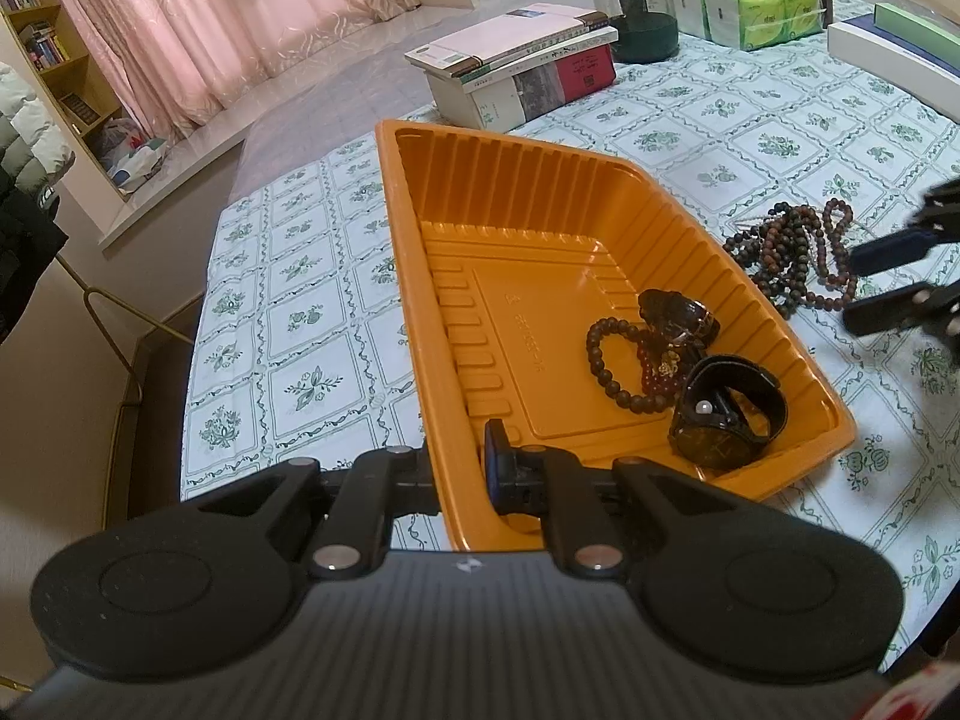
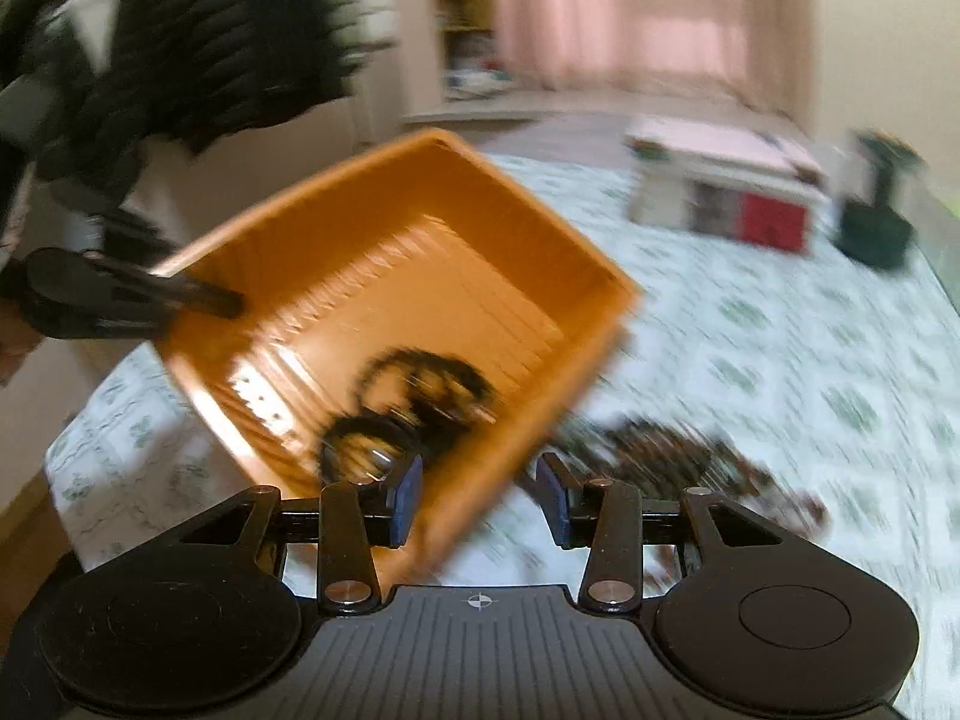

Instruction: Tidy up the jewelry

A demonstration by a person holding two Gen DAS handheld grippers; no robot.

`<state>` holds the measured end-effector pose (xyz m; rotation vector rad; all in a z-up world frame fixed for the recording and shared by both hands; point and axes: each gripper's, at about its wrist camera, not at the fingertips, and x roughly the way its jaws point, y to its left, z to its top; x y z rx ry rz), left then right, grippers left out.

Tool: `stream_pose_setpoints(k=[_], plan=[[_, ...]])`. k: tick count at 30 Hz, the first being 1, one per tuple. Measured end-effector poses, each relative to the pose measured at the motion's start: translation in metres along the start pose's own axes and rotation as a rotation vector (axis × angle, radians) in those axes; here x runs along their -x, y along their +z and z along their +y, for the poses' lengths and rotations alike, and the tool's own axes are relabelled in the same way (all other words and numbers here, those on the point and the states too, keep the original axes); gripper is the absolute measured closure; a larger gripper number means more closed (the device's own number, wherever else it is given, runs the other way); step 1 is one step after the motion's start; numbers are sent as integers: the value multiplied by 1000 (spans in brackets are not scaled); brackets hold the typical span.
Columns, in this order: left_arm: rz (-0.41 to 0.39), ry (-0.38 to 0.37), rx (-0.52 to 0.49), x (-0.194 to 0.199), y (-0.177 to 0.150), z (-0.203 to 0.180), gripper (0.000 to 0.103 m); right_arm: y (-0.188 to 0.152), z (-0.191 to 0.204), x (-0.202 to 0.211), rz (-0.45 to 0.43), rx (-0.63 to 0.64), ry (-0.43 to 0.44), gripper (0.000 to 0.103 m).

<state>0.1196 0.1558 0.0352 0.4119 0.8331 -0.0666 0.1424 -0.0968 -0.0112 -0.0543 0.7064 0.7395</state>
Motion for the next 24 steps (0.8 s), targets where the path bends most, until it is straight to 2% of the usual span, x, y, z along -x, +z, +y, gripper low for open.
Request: stream_pose_setpoints(k=[8, 12, 16, 24], plan=[[2, 0, 17, 0, -1, -1, 92, -46, -63, 38, 24, -186, -197, 60], [3, 4, 22, 0, -1, -2, 92, -57, -83, 50, 28, -241, -247, 61], [3, 7, 19, 1, -1, -3, 92, -58, -89, 54, 16, -253, -263, 61], [9, 3, 31, 2, -4, 0, 91, -42, -89, 29, 18, -245, -211, 61]])
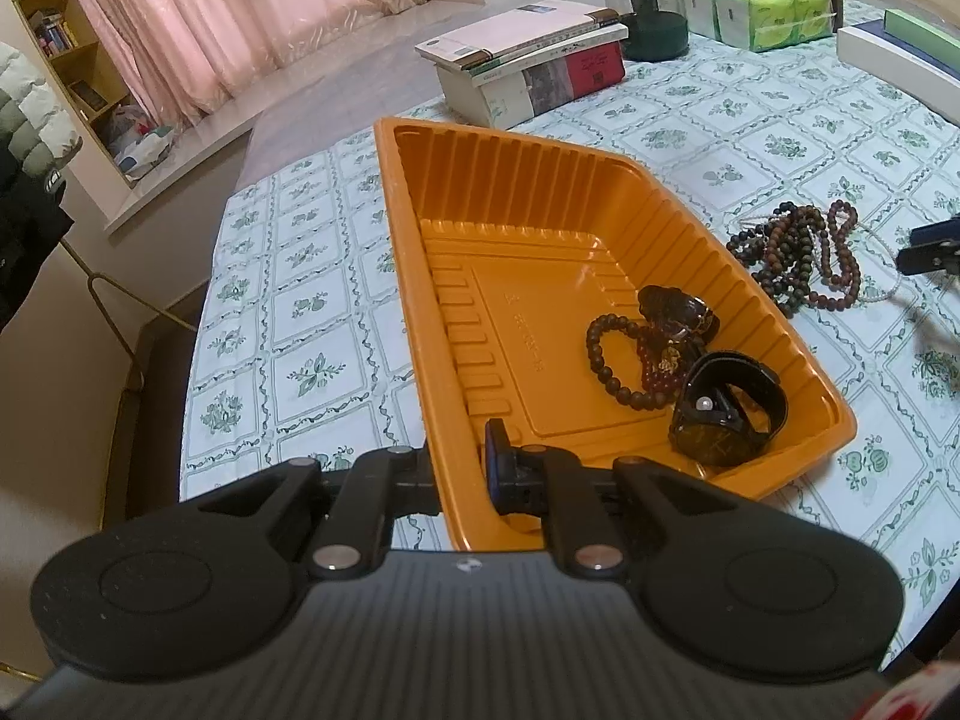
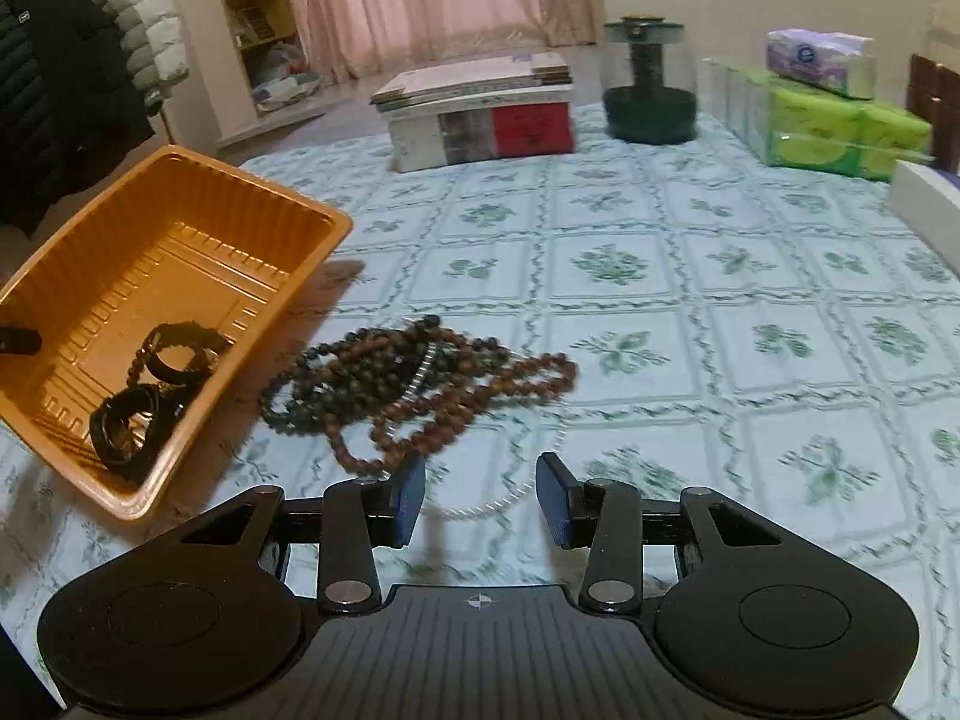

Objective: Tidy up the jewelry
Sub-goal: 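Grasp a long brown bead necklace from the pile with the right gripper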

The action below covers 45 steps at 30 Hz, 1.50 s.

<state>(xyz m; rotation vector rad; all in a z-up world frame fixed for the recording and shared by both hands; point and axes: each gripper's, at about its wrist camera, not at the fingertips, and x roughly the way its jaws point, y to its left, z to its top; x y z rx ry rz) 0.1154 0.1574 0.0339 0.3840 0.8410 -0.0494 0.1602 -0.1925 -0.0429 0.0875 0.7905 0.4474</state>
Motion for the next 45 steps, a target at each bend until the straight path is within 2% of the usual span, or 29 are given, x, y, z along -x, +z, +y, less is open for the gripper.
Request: stream_pose_setpoints(k=[6, 10, 16, 18, 23, 25, 33, 38, 40, 41, 42, 43, 45], plan=[[7, -1, 19, 2, -7, 8, 91, 10, 14, -23, 21, 17, 29, 61], [12, 11, 30, 5, -12, 11, 91, 17, 18, -38, 41, -8, 11, 63], [12, 12, 31, 5, -14, 11, 91, 23, 16, -58, 63, -76, -43, 80], [11, 11, 29, 5, -14, 11, 91, 22, 16, -58, 57, -59, -55, 85], [11, 12, 27, 5, -14, 11, 91, 21, 12, -51, 52, -40, -60, 88], [12, 13, 28, 4, -13, 12, 91, 20, 8, -44, 45, -39, -57, 103], [4, 17, 21, 5, -12, 11, 91, 17, -12, -14, 7, -54, -116, 103], [5, 17, 21, 6, -12, 11, 92, 20, -19, -16, -7, -108, -79, 102], [5, 17, 22, 6, -12, 11, 92, 23, -19, -21, -4, -128, -66, 96], [6, 17, 23, 6, -12, 11, 92, 24, -18, -25, 0, -132, -61, 81], [7, 17, 24, 6, -12, 11, 92, 25, -17, -29, 1, -136, -58, 63], [7, 16, 26, 6, -12, 11, 91, 27, -16, -32, 2, -142, -55, 58], [8, 16, 29, 6, -12, 12, 91, 29, -14, -41, 11, -143, -45, 58]])
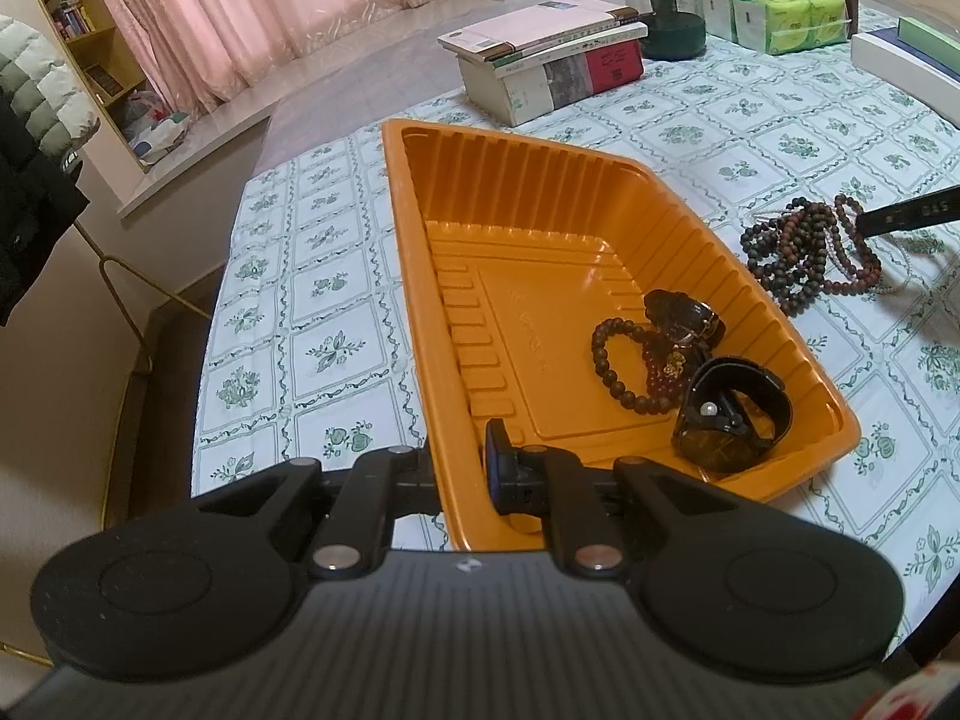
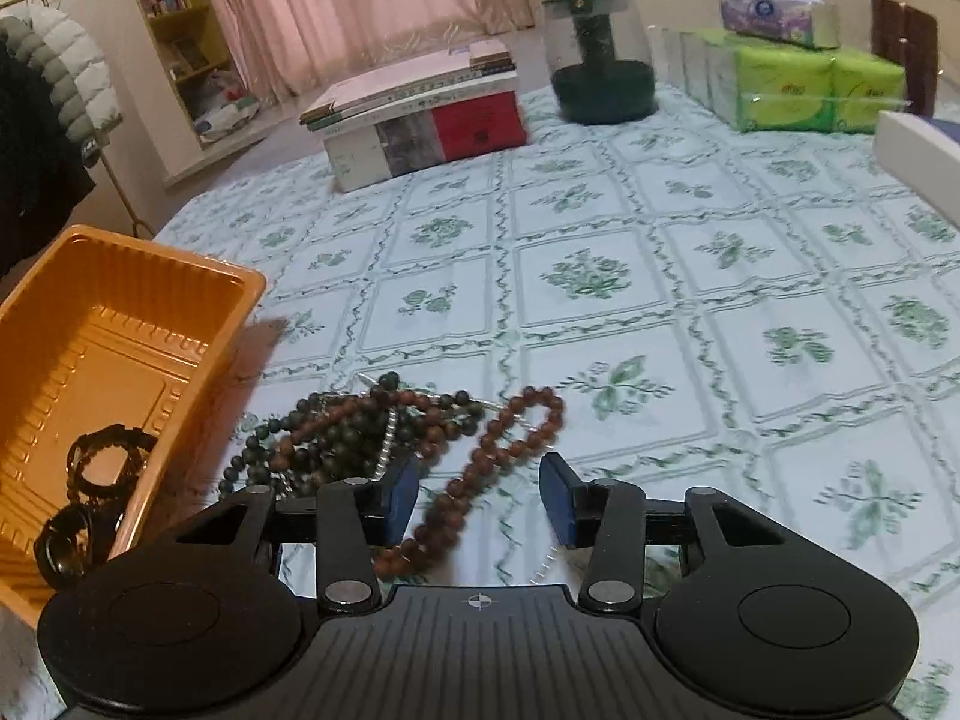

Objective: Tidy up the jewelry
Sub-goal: 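Grasp a long brown bead necklace from the pile with the right gripper, then lift the brown bead necklace and lower it into the tray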

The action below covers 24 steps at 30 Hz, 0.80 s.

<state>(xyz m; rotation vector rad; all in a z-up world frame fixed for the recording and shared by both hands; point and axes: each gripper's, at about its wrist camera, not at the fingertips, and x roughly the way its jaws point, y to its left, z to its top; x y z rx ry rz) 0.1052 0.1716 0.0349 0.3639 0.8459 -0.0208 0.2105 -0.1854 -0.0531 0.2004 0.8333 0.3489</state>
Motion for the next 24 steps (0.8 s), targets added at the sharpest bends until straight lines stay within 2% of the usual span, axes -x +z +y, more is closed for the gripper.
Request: stream_pose_setpoints(k=[4, 5, 6, 7, 10, 17, 24], plan=[[3, -2, 4, 0, 0, 1, 91, 2, 4, -16, 32, -7, -10, 61], [4, -1, 5, -1, -1, 1, 91, 2, 4, -18, 28, -5, -14, 65], [4, -1, 5, -1, -1, 1, 91, 3, 5, -19, 29, -2, -20, 82], [4, -1, 5, -1, -1, 1, 91, 3, 4, -19, 34, -5, -16, 90], [2, 0, 3, -1, -1, 1, 91, 3, 3, -13, 30, 3, -9, 97], [-4, 6, -2, 0, -1, -1, 91, 15, 11, 38, -91, 92, -15, 97], [-10, 9, -9, 2, 0, -3, 91, 44, 23, 92, -216, 196, -11, 97]])
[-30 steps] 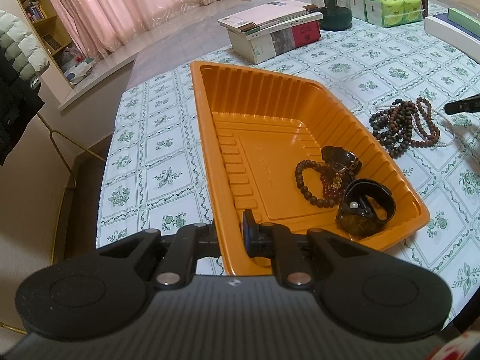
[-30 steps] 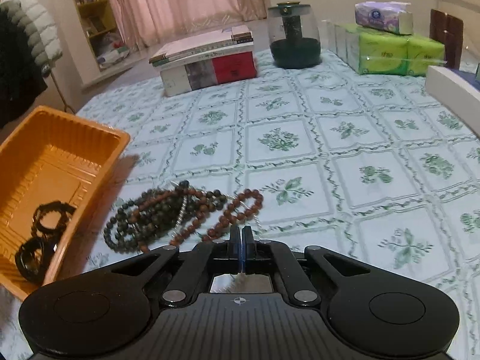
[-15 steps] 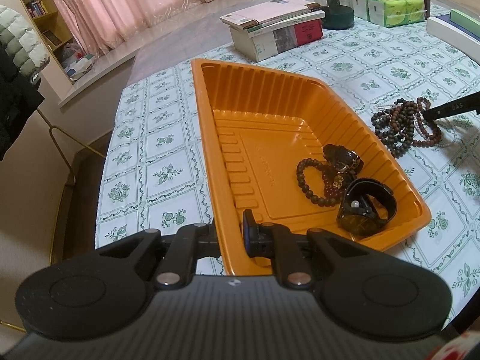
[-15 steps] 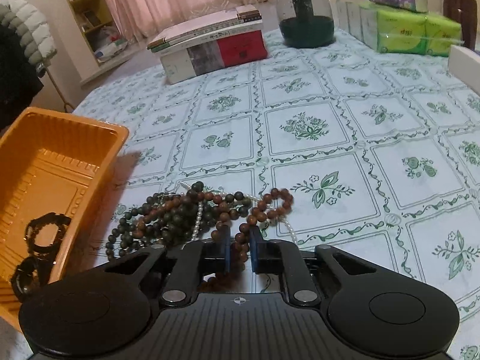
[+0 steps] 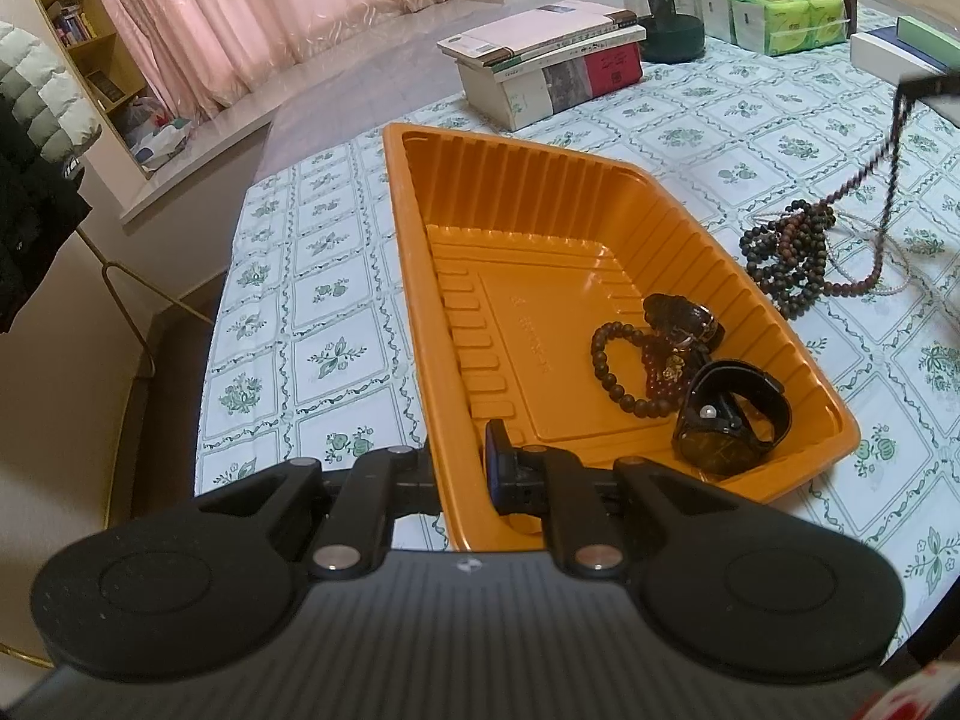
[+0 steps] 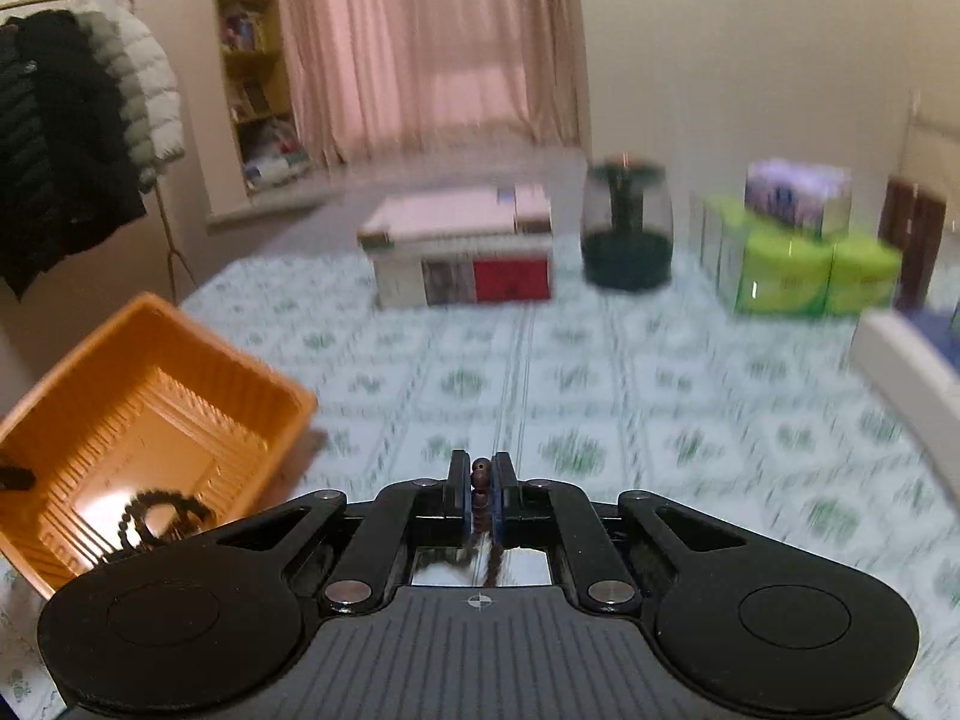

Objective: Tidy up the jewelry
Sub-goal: 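Lift the brown bead necklace and lower it into the tray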

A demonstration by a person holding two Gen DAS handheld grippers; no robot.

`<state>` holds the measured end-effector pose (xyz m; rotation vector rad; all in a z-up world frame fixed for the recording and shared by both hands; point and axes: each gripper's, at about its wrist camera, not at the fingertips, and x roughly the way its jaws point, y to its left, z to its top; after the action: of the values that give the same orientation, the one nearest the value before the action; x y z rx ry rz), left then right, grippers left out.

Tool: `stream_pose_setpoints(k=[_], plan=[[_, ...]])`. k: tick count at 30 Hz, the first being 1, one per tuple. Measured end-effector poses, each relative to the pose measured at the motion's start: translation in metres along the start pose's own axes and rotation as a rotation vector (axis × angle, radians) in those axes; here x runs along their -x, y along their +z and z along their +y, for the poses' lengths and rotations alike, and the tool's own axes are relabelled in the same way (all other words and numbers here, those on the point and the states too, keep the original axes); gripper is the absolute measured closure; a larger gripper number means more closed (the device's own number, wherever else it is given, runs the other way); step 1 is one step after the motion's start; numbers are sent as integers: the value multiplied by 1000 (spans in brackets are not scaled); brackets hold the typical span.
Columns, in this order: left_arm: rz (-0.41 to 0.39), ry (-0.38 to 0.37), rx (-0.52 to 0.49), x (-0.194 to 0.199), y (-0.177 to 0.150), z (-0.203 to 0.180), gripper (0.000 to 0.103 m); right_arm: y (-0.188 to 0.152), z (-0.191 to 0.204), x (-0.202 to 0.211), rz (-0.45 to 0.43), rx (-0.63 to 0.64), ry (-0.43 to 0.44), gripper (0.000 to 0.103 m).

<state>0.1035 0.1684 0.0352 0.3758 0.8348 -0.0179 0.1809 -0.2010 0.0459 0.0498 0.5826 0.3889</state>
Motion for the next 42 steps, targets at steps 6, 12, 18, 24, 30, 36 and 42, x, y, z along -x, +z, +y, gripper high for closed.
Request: stream_pose_setpoints(k=[6, 12, 18, 24, 30, 36, 42], plan=[[0, 0, 0, 0, 0, 0, 91, 34, 12, 31, -91, 85, 29, 97], [0, 0, -1, 0, 0, 0, 92, 61, 30, 52, -159, 168, 68, 97], [-5, -1, -6, 1, 1, 0, 92, 76, 43, 57, -162, 229, 109, 97], [-8, -3, -6, 1, 1, 0, 92, 85, 68, 56, -144, 278, 194, 97], [-13, -3, -14, 2, 0, -1, 92, 97, 121, 52, -154, 358, 350, 97], [-19, -7, -16, 2, -1, 0, 92, 99, 179, 35, -147, 480, 462, 97], [-21, -11, -11, 2, -2, 1, 92, 96, 216, 10, -141, 554, 511, 97]])
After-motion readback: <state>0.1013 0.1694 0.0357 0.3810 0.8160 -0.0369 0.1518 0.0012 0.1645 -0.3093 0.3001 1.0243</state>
